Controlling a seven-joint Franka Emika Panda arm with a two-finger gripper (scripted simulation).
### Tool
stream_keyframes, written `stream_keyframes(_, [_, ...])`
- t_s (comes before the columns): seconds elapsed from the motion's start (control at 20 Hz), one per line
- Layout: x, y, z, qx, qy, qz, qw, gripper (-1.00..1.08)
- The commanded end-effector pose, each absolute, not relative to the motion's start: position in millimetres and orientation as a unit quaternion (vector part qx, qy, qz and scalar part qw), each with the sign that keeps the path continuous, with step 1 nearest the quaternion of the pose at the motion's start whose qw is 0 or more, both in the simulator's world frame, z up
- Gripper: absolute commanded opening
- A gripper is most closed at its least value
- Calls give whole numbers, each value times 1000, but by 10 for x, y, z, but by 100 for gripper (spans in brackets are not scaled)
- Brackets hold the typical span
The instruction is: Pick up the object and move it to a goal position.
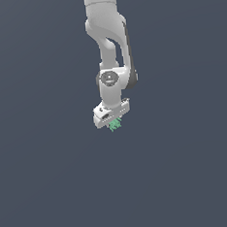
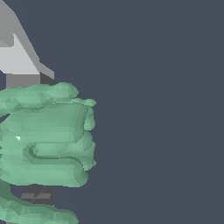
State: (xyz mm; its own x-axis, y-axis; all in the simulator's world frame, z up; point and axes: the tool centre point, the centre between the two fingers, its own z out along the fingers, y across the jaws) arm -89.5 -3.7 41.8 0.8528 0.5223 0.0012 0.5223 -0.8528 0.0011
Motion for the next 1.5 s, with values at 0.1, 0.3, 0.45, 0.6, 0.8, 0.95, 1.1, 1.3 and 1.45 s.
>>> stream_keyframes(0.1, [-896,-36,417,962,271,1,0,-100])
stream_keyframes(0.3, [-845,-14,431,962,273,8,1,-100])
stream_keyframes(0.45, [-742,34,463,961,276,23,2,-100])
stream_keyframes(0.6, [-582,110,520,959,281,47,4,-100])
stream_keyframes(0.8, [-284,260,654,953,290,93,7,-100])
stream_keyframes(0.95, [-2,413,817,945,298,138,11,-100])
stream_keyframes(1.1, [317,602,1055,932,307,194,15,-100])
stream_keyframes(1.3, [717,877,1465,908,318,272,21,-100])
stream_keyframes(1.45, [968,1086,1823,885,325,331,26,-100])
